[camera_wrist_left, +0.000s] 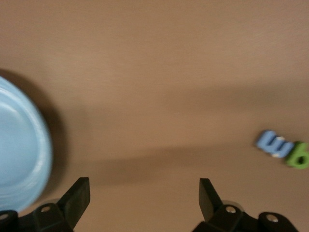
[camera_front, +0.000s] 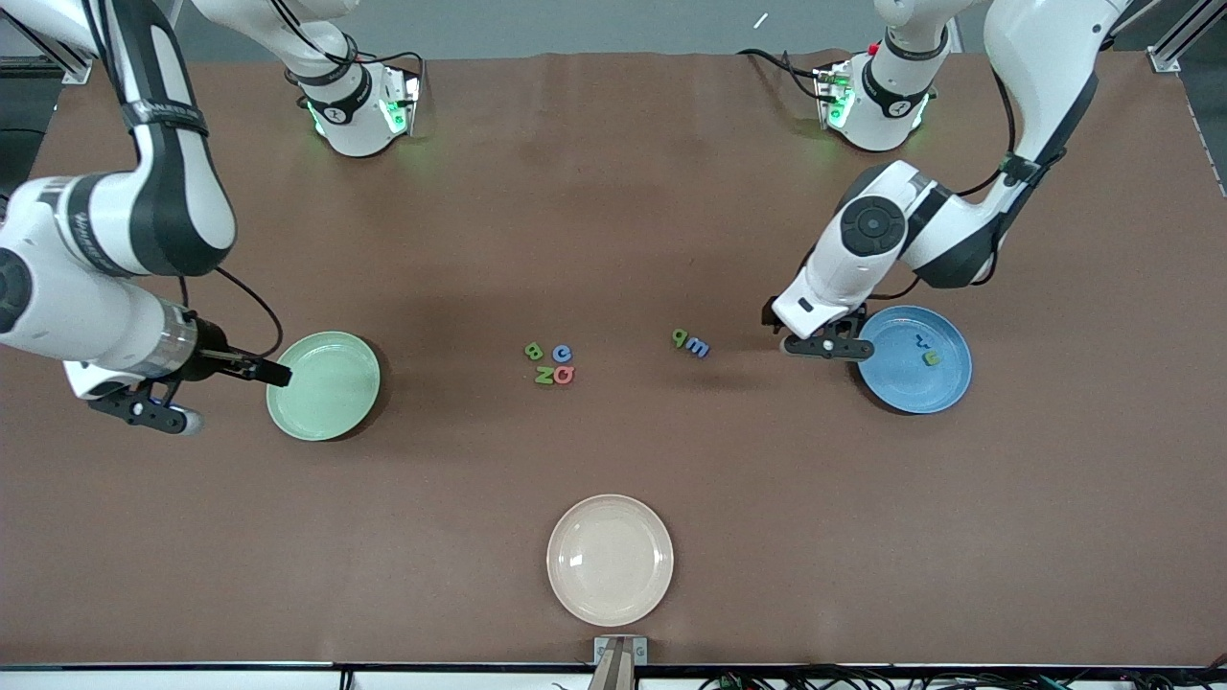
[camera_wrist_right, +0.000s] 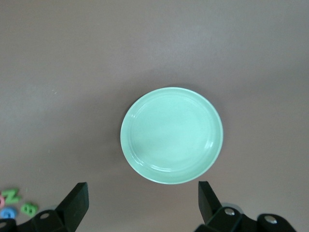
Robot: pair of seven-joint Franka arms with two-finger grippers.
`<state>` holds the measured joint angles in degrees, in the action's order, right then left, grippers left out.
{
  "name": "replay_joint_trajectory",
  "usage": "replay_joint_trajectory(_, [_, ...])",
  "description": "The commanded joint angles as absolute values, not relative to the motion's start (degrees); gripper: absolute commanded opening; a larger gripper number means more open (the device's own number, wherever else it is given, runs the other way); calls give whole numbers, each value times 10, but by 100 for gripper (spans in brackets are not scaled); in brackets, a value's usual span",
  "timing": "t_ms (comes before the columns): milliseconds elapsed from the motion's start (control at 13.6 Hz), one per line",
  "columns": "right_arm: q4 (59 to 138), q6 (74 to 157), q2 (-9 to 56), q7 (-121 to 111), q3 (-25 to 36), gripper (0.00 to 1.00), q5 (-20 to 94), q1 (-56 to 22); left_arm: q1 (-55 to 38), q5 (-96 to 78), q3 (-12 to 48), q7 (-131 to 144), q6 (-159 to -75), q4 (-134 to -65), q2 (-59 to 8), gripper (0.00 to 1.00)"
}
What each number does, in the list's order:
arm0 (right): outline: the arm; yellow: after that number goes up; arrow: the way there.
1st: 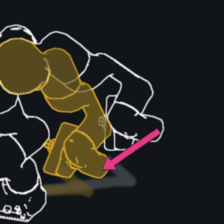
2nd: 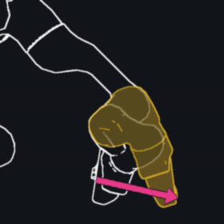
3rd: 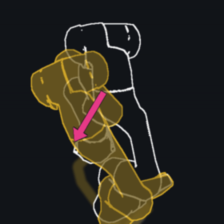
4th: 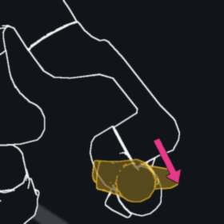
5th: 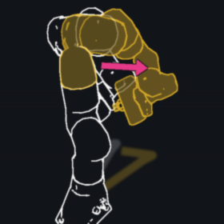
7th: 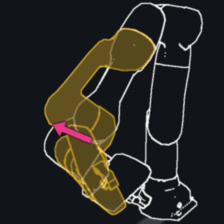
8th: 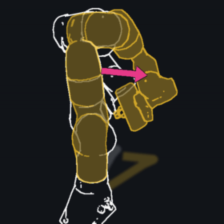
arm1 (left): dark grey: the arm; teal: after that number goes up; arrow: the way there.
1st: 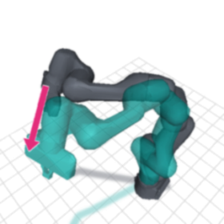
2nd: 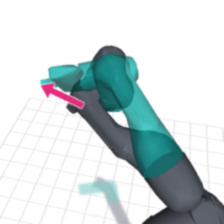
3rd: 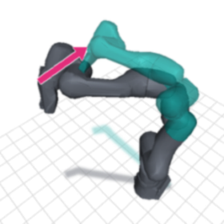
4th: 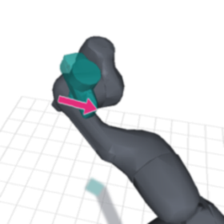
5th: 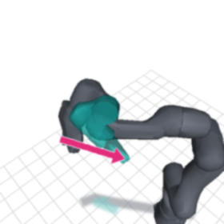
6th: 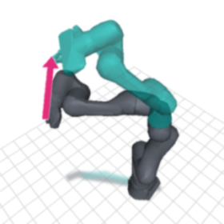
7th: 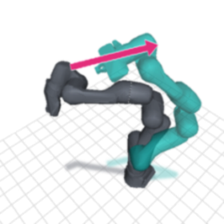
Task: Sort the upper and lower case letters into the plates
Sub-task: 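Move the left gripper to the blue m while the right gripper reaches letters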
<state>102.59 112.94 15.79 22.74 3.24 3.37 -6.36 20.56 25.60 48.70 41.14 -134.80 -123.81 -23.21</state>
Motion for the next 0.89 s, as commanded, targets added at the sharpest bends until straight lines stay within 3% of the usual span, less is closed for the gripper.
replay_joint_trajectory(0, [1107,1209,142,335,35,100,32,-110,171,250,488,485,-1338,-1193,-276,99])
replay_joint_trajectory(295, [1203,1343,143,491,35,100,31,-182,119,251,483,669,-1339,-1144,-319,99])
replay_joint_trajectory(517, [1206,1383,176,601,36,100,25,-237,85,258,476,836,-1338,-1112,-352,99])
replay_joint_trajectory(812, [1202,1457,234,682,38,100,24,-285,26,259,421,1045,-1340,-1104,-355,100])
